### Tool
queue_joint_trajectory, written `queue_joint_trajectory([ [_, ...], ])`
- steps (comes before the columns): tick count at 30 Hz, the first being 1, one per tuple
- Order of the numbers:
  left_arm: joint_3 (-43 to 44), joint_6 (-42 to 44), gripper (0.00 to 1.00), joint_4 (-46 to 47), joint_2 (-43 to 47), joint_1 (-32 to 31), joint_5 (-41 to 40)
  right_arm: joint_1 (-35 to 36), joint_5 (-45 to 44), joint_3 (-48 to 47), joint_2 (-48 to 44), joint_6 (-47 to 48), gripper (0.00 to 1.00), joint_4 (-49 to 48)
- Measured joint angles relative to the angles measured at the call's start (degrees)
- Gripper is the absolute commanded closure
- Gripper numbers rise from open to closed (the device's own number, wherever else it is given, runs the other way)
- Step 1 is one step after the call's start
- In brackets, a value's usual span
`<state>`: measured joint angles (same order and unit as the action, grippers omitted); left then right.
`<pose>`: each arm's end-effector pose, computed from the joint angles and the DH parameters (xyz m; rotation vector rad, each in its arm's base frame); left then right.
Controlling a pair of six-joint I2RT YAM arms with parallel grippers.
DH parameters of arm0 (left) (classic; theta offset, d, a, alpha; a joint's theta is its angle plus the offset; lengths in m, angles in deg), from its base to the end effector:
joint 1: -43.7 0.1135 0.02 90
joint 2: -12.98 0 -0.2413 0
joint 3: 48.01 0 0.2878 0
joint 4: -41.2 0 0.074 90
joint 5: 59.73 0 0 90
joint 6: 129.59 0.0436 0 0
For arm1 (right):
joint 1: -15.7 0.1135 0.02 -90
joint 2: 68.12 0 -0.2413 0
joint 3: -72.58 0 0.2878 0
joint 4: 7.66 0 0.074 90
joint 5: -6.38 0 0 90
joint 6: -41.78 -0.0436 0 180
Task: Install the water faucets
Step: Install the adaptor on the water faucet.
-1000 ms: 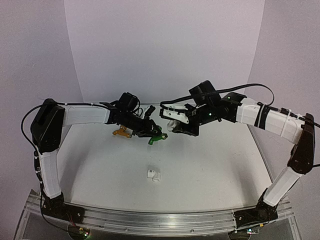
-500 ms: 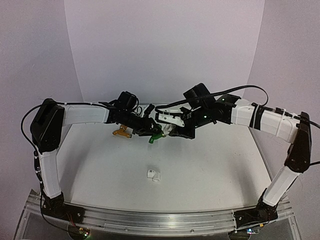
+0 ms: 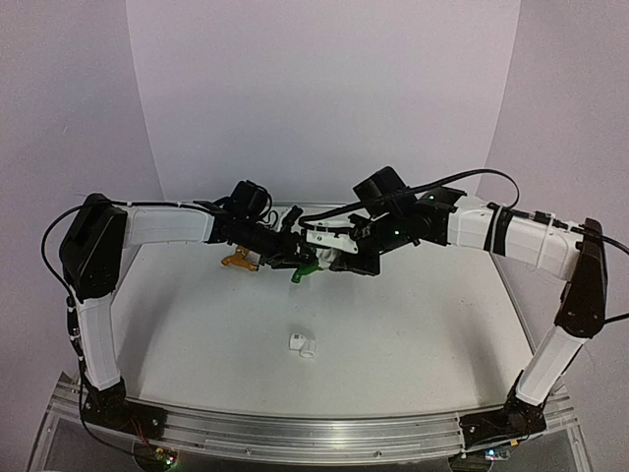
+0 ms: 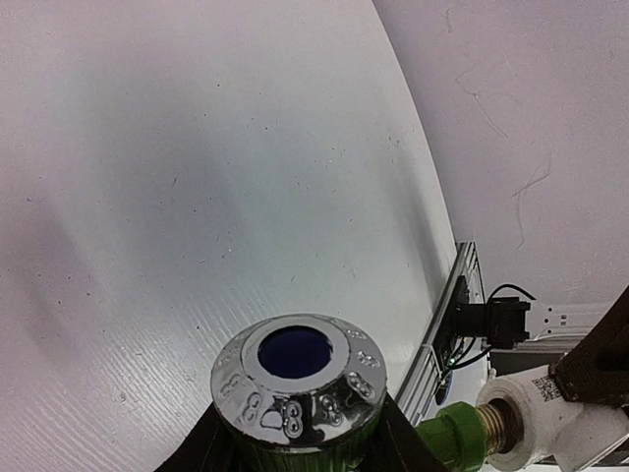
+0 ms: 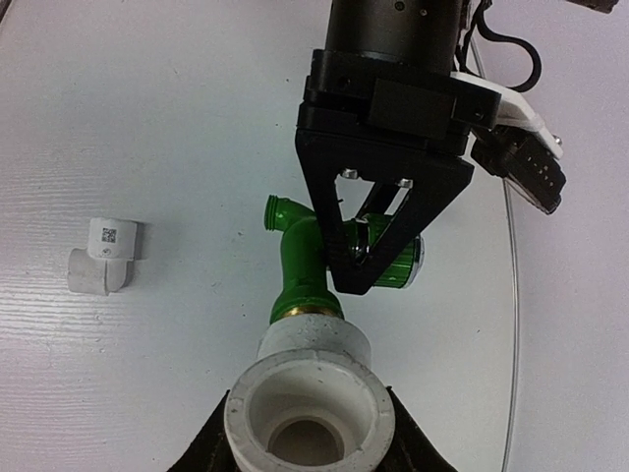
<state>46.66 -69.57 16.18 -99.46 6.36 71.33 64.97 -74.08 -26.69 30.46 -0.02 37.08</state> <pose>0.3520 -0.3046 0.1761 0.5659 2.4564 -1.3779 0.2737 0.3290 0.2742 -1.8087 1.4772 0.2040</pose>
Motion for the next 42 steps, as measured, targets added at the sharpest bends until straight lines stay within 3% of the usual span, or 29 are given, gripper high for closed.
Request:
queue_joint_trajectory([
  [42,-5.1,-3.1,1.00,5.1,2.2,0.1,-0.5,0.7,1.4,-0.8,1.2,-0.2,1.00,1.2],
])
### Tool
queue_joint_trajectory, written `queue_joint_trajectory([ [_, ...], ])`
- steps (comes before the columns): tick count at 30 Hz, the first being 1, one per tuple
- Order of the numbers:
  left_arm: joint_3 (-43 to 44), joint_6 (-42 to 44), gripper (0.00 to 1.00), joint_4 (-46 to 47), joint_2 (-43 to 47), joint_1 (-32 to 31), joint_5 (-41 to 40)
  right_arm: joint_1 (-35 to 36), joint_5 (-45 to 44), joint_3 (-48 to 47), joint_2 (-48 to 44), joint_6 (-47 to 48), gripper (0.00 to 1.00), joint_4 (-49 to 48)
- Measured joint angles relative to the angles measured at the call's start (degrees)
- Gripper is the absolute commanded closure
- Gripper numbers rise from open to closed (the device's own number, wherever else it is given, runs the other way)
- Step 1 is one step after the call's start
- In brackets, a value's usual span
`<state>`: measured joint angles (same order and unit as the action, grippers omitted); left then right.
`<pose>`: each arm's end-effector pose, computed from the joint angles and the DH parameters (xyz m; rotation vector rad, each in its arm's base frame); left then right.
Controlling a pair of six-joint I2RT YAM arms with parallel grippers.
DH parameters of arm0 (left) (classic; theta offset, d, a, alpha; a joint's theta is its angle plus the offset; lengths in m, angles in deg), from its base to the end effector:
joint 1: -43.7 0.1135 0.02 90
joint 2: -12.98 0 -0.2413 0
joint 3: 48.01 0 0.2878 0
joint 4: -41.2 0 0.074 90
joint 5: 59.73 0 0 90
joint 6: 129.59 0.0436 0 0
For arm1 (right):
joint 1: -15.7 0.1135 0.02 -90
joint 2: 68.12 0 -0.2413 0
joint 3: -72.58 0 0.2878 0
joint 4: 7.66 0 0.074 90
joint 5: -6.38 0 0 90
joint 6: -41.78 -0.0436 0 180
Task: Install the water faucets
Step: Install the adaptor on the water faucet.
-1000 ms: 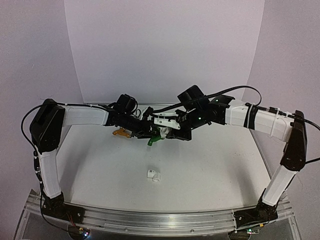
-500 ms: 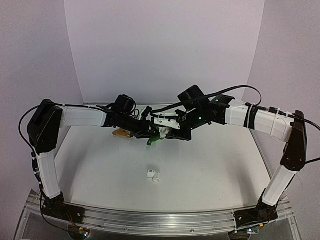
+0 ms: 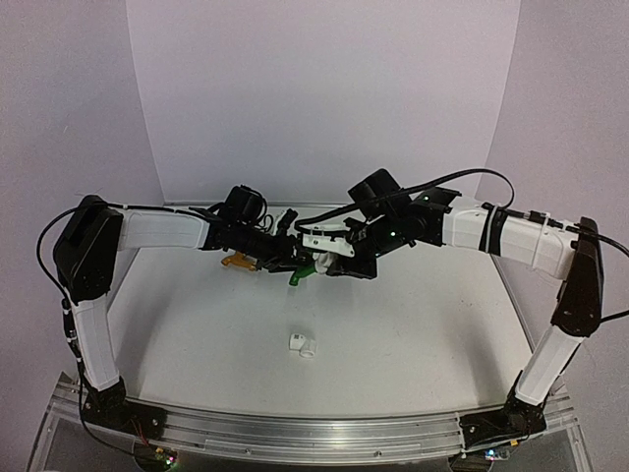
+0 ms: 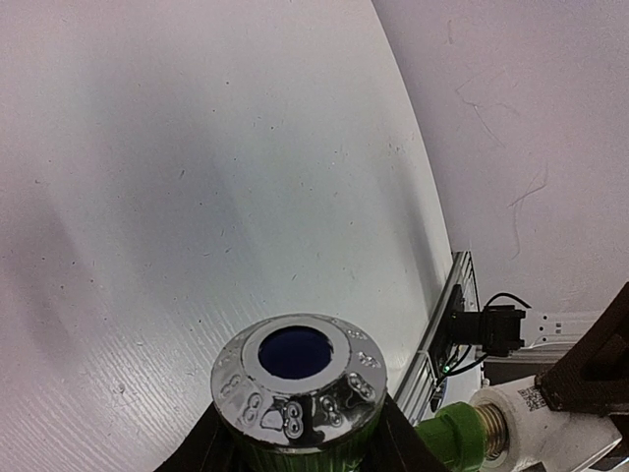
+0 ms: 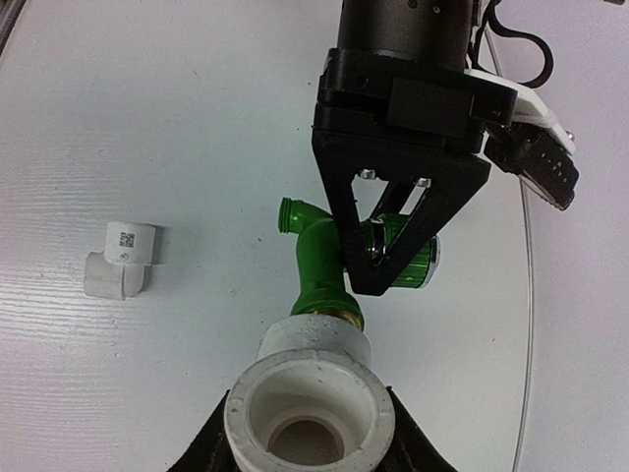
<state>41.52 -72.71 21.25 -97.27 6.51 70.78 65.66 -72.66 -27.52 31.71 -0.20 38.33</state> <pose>0.3445 -0.2970 0.1682 0.5049 2.4483 -1.3953 0.2706 0.3350 0.2690 -1.8425 1.4801 0.2428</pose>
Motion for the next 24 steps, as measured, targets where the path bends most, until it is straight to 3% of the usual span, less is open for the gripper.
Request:
queue_joint_trajectory([
  [24,-3.9,3.1,1.00,5.1,2.9,-0.5,-3.8,-0.3,0.5,-1.4,1.6,-6.5,1.00,-0.5],
])
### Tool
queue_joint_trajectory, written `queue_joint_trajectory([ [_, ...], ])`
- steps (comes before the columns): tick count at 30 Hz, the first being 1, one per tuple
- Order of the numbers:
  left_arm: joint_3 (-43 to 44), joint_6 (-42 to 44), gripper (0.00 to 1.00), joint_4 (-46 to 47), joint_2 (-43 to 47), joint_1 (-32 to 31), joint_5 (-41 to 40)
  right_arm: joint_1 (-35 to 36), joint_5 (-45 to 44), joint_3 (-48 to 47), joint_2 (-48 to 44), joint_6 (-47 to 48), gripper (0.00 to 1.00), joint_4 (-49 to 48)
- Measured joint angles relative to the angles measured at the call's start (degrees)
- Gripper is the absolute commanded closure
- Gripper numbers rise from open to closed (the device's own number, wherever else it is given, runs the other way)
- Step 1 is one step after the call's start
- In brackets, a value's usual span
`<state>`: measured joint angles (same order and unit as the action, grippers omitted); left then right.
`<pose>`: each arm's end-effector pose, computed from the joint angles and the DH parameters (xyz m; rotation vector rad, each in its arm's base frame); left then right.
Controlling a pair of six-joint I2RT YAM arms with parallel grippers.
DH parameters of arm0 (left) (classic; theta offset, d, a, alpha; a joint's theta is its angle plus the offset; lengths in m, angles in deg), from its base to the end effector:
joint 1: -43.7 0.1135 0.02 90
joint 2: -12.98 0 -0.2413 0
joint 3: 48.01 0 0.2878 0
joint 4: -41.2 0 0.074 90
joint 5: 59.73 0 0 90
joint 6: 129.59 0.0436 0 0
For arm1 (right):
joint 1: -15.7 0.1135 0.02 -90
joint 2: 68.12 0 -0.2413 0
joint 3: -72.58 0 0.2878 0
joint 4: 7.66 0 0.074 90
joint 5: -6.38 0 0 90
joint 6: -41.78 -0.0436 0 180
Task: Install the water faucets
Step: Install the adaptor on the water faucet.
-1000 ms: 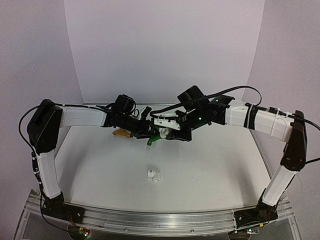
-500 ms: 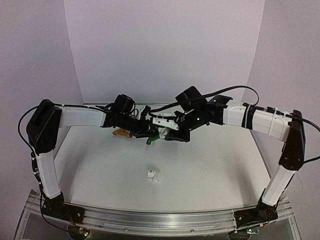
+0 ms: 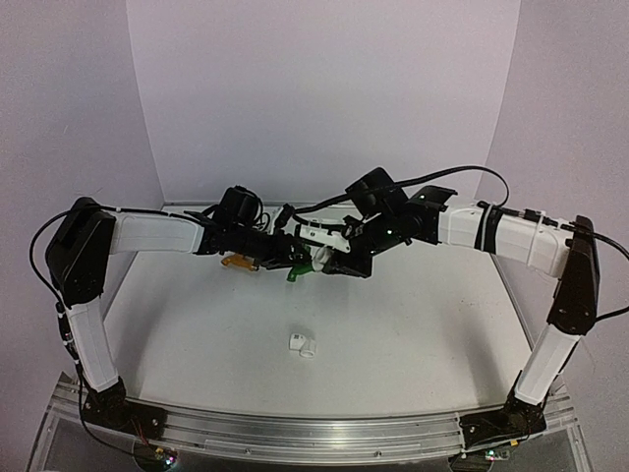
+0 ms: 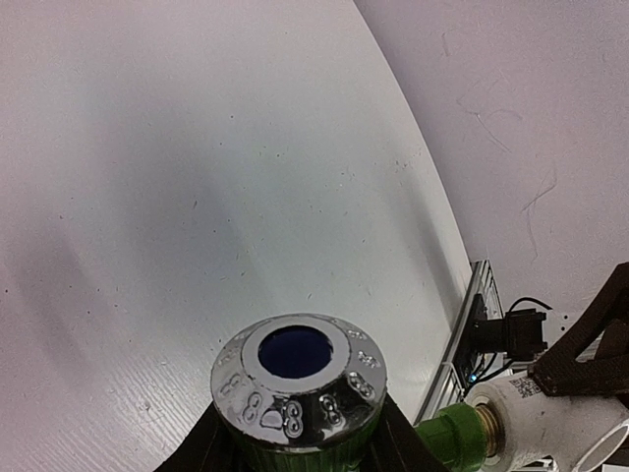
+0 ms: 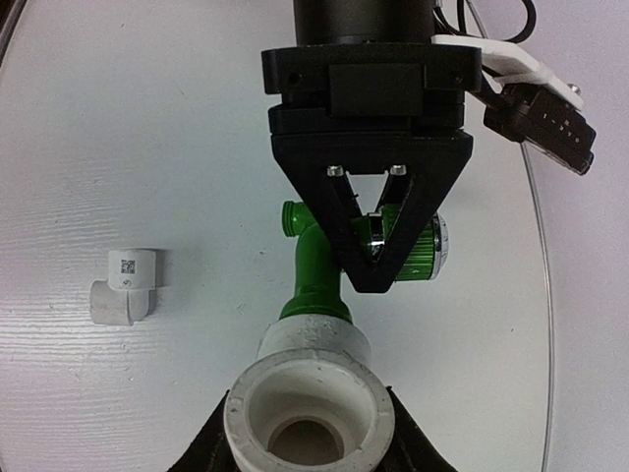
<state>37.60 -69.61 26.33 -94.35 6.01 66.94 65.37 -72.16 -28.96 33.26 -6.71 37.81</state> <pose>0.3376 -0.2937 0.1724 0.5535 2.3416 -1.3183 0.2765 0.3391 0.2679 -1.7542 1.5822 0.3053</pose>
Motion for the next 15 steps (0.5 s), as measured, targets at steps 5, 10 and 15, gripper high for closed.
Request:
queue_joint_trajectory([
  [5,-0.5,-0.3,1.00,1.8,0.0,0.0,-1.4,-0.2,-0.2,0.0,0.4,-4.7,1.00,-1.2],
  [10,-2.1,-1.3,1.00,4.6,0.1,0.2,-3.0,-0.1,-0.6,0.0,1.3,-10.4,1.00,-3.2],
  [15,-2.7,-2.2,1.00,7.9,0.1,0.4,-4.7,-0.1,-2.3,0.2,1.4,-16.5,1.00,-5.6],
])
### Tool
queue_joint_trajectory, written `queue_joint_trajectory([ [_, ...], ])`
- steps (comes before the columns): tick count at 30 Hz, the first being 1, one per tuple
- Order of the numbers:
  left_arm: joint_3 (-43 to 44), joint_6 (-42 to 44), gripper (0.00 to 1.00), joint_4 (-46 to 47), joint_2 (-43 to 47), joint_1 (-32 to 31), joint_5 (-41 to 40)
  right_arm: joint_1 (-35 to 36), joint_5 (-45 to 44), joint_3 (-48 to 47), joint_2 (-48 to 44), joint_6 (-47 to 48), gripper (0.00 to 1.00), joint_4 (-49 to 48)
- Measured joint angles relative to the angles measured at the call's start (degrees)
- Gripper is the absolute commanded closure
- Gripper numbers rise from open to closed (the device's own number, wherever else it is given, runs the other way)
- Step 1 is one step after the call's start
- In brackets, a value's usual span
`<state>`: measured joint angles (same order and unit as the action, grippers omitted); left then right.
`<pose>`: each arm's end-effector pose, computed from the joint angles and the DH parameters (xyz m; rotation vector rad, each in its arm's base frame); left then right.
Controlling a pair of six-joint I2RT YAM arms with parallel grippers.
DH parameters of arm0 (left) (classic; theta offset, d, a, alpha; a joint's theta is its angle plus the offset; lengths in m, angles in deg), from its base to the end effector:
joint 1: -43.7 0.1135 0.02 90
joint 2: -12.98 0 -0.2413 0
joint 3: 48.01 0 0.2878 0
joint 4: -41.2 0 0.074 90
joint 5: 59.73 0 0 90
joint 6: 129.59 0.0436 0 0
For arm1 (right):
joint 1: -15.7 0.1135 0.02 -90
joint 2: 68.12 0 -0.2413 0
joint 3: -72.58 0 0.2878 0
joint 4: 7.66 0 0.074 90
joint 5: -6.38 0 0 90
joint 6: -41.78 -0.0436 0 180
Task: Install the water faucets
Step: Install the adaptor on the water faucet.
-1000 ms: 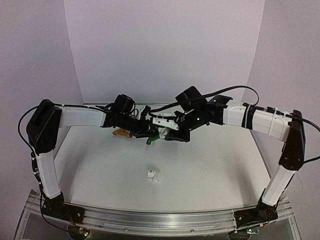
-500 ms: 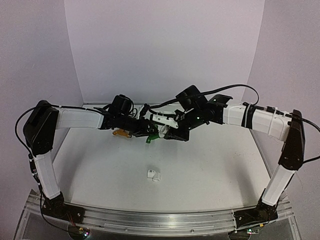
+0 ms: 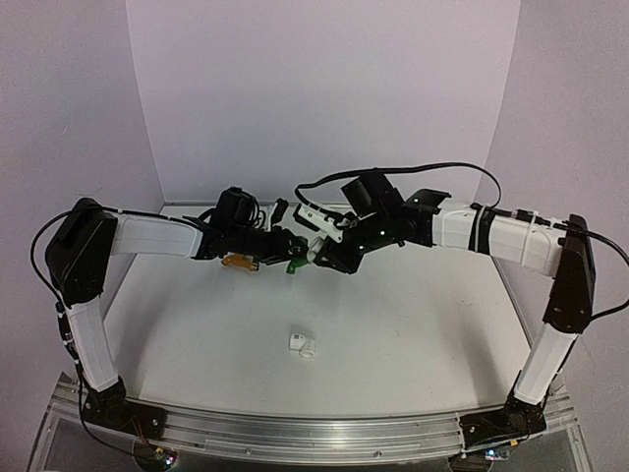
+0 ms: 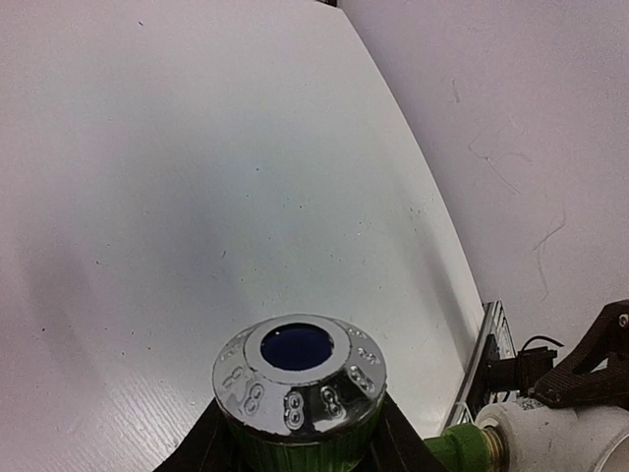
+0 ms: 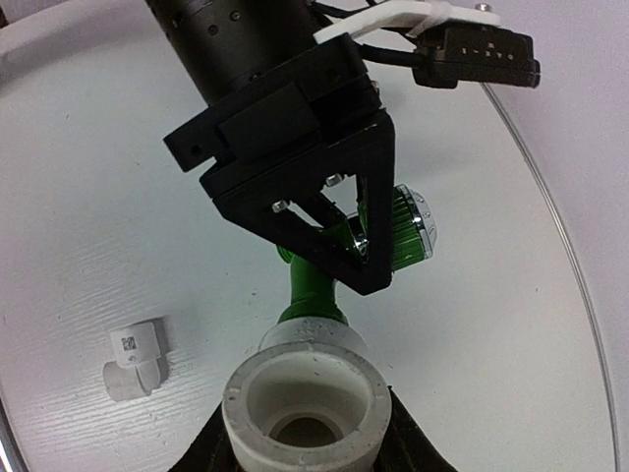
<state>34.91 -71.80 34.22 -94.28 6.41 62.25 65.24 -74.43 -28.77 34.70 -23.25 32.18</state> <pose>0.3429 -0.2902 0.1676 0.4682 2.2629 -1.2681 0.2862 0.3463 0.2641 -1.4668 1.7897 0.4042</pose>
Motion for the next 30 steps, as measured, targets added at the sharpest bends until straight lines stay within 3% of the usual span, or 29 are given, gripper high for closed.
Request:
queue_joint_trajectory([
  [24,-2.8,-3.1,1.00,9.0,0.3,0.2,-10.1,4.4,-17.6,0.0,3.1,-35.3,1.00,-8.4],
  [30,-2.8,-5.3,1.00,9.4,1.3,0.2,-14.0,3.9,-25.2,-0.9,4.9,-48.5,1.00,-9.7],
])
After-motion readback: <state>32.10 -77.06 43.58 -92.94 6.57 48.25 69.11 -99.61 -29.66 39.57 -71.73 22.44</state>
